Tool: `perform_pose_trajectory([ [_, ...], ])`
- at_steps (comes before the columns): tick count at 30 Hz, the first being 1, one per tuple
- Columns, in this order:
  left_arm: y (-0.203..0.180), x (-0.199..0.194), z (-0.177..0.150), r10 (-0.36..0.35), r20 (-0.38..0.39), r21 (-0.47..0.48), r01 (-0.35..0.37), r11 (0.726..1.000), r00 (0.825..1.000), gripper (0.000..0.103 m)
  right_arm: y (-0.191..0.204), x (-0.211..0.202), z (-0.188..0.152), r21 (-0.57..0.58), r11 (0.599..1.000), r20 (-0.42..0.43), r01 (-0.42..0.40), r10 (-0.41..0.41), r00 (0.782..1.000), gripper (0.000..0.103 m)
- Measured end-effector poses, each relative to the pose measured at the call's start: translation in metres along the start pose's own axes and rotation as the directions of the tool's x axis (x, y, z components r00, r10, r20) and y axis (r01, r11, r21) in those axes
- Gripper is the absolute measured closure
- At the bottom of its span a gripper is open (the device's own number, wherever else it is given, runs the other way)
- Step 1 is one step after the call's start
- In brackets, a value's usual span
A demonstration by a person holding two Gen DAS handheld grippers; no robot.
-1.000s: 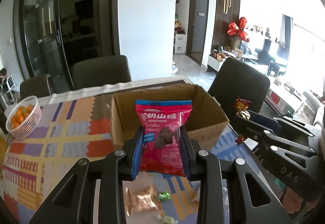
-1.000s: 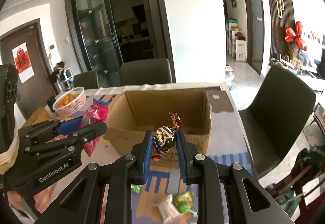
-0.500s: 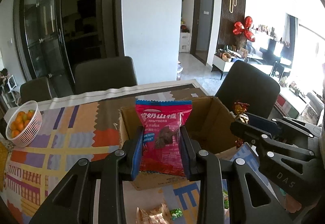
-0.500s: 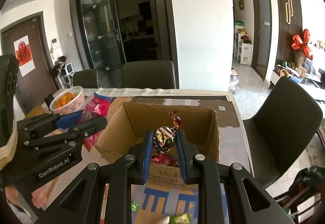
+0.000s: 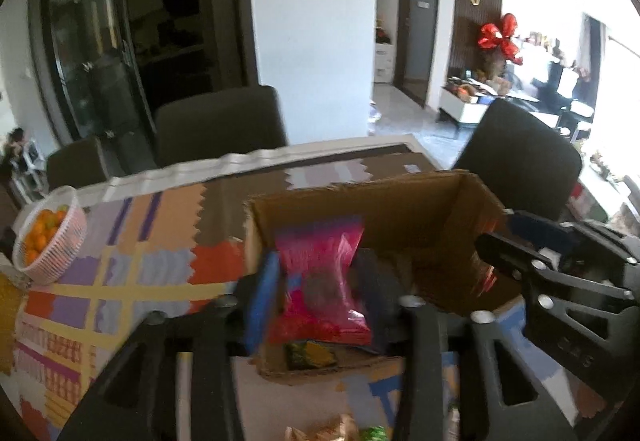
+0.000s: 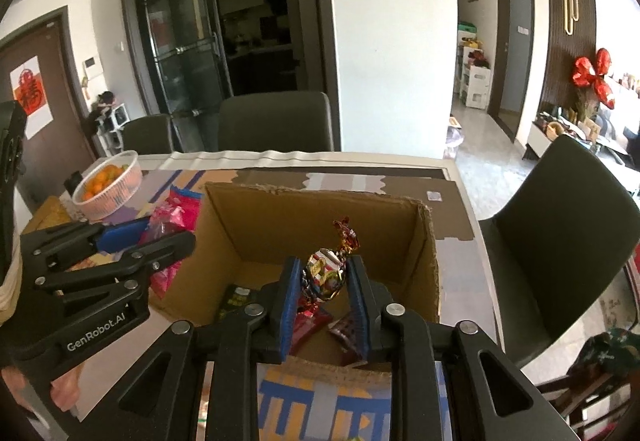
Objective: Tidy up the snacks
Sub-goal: 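Carry both snacks over the cardboard box and open both grippers to drop them, then move both open grippers back to the snacks beside the box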
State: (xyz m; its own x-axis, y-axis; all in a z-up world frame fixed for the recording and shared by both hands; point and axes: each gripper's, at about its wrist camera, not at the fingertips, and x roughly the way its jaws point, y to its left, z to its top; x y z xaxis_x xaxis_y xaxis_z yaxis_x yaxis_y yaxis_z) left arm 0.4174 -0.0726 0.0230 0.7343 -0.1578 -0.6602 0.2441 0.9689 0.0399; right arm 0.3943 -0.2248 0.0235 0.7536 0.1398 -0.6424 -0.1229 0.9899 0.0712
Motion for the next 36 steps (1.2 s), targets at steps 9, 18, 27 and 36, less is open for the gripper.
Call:
perform_pose_trajectory([
  [9,0.002,-0.033,-0.014,0.027,0.033,-0.001,-0.027,1.000,0.999,0.040,-0.002,-0.016,-0.010,-0.005,1.000,0.019,0.031,-0.031,0.999,0.057],
  [18,-0.004,-0.078,-0.032,-0.004,0.077,-0.006,0.004,1.000,0.997,0.039,0.006,-0.057,-0.025,-0.029,1.000,0.070,-0.009,0.011,0.997,0.055],
  [27,-0.011,-0.115,-0.055,-0.027,0.099,-0.015,0.029,0.999,0.995,0.038,0.018,-0.092,-0.046,-0.055,0.998,0.099,-0.042,0.048,0.994,0.055],
  [36,-0.016,-0.132,-0.085,-0.041,0.075,-0.024,0.042,0.999,0.996,0.038,0.024,-0.111,-0.071,-0.077,0.995,0.089,-0.059,0.066,0.994,0.055],
])
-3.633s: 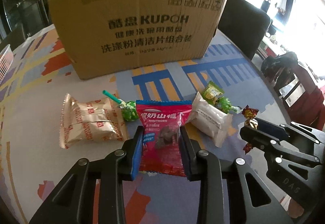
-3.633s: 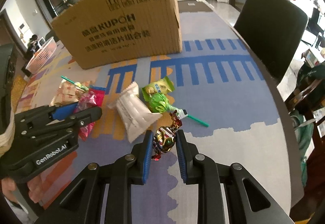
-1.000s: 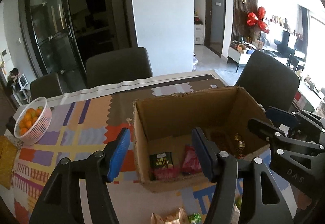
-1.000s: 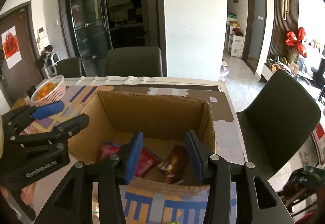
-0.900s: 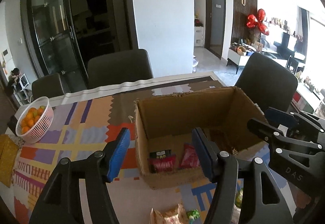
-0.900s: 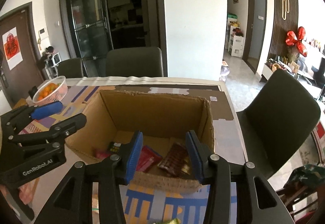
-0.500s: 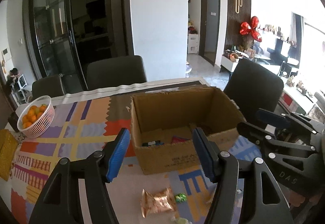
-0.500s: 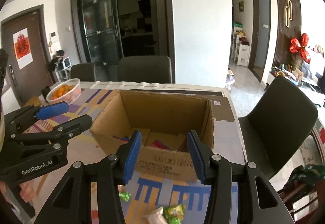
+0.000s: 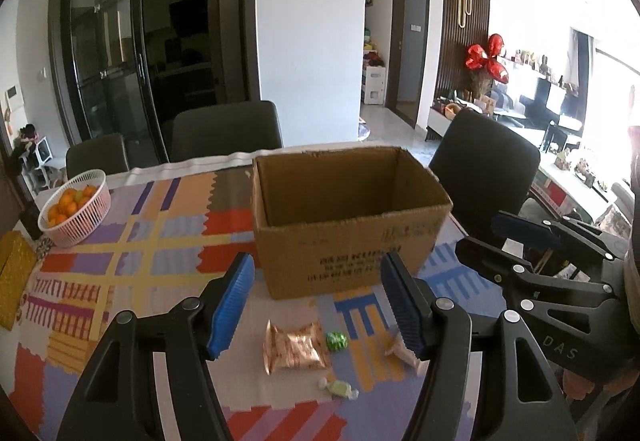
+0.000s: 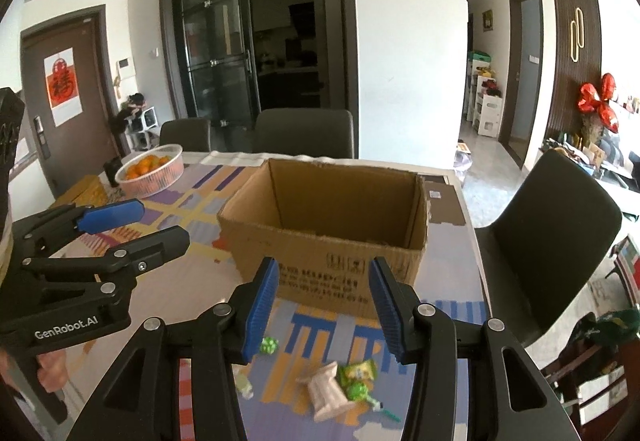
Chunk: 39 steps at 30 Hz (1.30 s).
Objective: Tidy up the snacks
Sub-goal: 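Move both open grippers back to the snacks beside the box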
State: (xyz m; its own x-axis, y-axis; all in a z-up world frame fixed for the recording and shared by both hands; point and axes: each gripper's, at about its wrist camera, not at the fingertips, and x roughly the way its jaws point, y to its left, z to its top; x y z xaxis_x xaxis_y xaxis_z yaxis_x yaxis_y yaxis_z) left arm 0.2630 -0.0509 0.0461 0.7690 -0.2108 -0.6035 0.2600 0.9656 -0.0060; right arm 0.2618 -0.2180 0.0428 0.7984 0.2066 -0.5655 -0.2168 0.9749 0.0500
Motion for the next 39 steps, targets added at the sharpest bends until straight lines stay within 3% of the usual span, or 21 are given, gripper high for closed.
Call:
perform_pose_trajectory([
  [20,-0.013,0.014,-0.076,-0.041,-0.169,-0.013,0.039,0.999,0.985,0.038,0.005,0.009,-0.062,-0.053,0.998,-0.162,-0.021,0.012,0.987,0.055],
  [32,-0.011,0.052,-0.119,-0.114,-0.306,-0.076,0.095,0.993,0.945,0.039,0.006,0.040,-0.098,-0.067,0.997,-0.297,-0.050,0.028,0.954,0.055],
  [39,-0.008,0.078,-0.133,-0.137,-0.361,-0.110,0.104,0.988,0.922,0.045,0.003,0.060,-0.110,-0.060,0.997,-0.348,-0.046,0.022,0.937,0.055],
])
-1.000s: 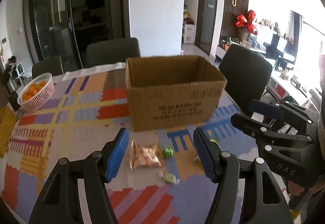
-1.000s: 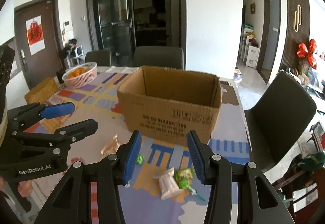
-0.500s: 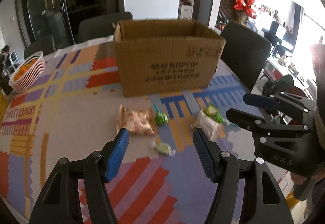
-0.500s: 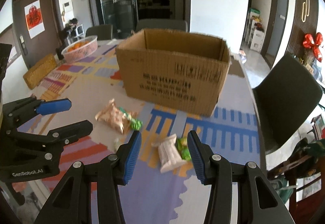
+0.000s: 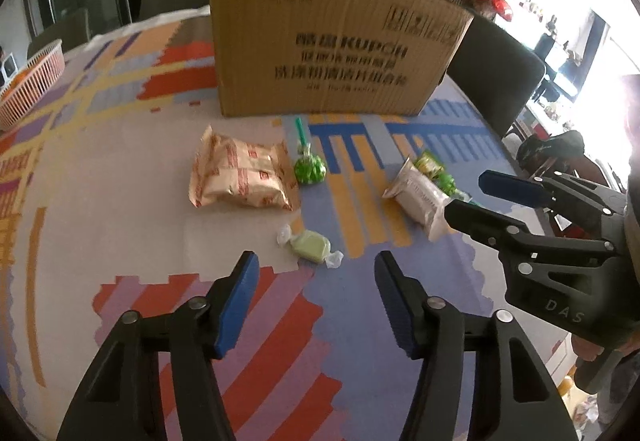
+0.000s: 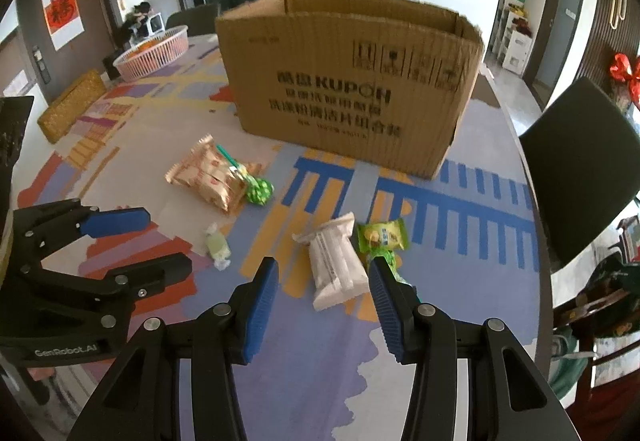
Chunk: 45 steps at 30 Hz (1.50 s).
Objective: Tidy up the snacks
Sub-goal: 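Move both open grippers back to the snacks beside the box, then grasp the white packet with the right gripper while the left gripper grasps the pale green candy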
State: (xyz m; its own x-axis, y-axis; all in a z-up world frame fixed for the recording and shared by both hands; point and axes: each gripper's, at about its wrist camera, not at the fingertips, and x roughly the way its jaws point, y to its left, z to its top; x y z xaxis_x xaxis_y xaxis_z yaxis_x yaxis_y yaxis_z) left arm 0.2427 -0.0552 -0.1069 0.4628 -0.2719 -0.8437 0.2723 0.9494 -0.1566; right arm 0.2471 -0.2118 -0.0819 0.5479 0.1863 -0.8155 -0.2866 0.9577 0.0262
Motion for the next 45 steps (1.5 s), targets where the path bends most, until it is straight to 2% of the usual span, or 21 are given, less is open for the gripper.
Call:
perform_pose_trajectory([
  [14,0.001,0.042,0.004,-0.015,-0.083,-0.044,0.011,0.999,0.996,0.059,-0.007,0.027,0.001,0.006,1.000,-0.058,-0.001,0.001,0.998,0.055],
  [21,-0.001,0.048,0.011,0.019,-0.069,-0.029,-0.021,0.999,0.997,0.061,-0.009,0.032,0.005,0.003,1.000,-0.063,-0.007,0.007,0.998,0.055],
  [27,-0.002,0.049,0.011,0.074,-0.053,-0.004,-0.075,0.997,0.996,0.077,-0.009,0.041,0.010,0.005,1.000,-0.078,-0.024,0.024,0.997,0.055],
  [38,0.006,0.045,0.011,0.046,-0.044,-0.022,-0.047,0.999,0.998,0.078,-0.003,0.064,0.015,-0.012,1.000,-0.118,-0.021,0.019,0.993,0.055],
  [45,0.004,0.031,0.014,0.042,-0.008,-0.018,-0.043,0.999,0.999,0.078,0.000,0.071,0.011,-0.012,1.000,-0.134,-0.007,0.005,0.991,0.070],
])
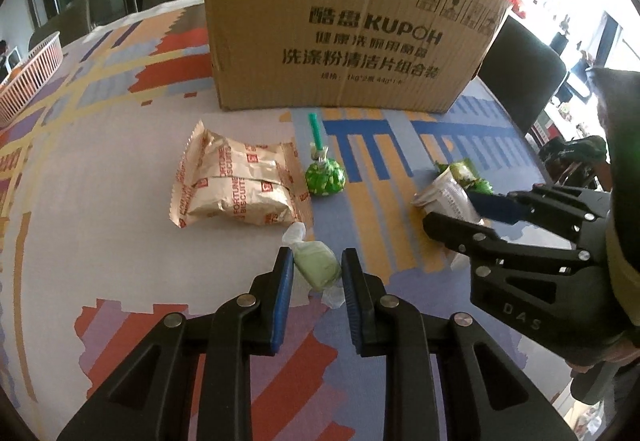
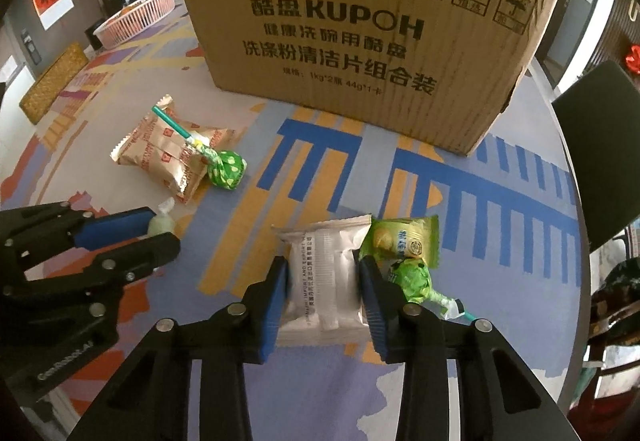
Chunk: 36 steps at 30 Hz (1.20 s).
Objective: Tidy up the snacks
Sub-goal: 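Grasp the white packet with the right gripper while the left gripper grasps the pale green candy, then lift both snacks over the cardboard box and open both grippers to drop them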
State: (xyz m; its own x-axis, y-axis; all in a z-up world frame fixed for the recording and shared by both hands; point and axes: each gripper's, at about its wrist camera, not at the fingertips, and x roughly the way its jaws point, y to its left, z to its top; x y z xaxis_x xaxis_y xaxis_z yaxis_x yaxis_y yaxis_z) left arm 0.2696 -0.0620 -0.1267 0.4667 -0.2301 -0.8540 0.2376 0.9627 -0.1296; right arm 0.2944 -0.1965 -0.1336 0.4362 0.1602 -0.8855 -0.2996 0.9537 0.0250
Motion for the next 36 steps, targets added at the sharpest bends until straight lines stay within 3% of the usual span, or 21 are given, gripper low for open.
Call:
perform_pose_trajectory([
  [16,-0.005,-0.057,0.015,-0.022,0.147,0.018,0.019,1.000,0.989,0.078,0.008,-0.052,0.003,0.028,1.000,0.134,0.003,-0.006,0.991,0.072],
  [28,-0.009,-0.101,0.050,-0.018,0.290,0.052,0.003,0.999,0.957,0.078,0.002,-0.101,0.025,0.082,0.997,0.276,-0.007,-0.016,0.961,0.072],
  [36,-0.006,-0.122,0.079,-0.023,0.362,0.051,0.005,0.999,0.932,0.078,-0.007,-0.130,0.052,0.121,0.993,0.370,-0.007,-0.039,0.928,0.072],
])
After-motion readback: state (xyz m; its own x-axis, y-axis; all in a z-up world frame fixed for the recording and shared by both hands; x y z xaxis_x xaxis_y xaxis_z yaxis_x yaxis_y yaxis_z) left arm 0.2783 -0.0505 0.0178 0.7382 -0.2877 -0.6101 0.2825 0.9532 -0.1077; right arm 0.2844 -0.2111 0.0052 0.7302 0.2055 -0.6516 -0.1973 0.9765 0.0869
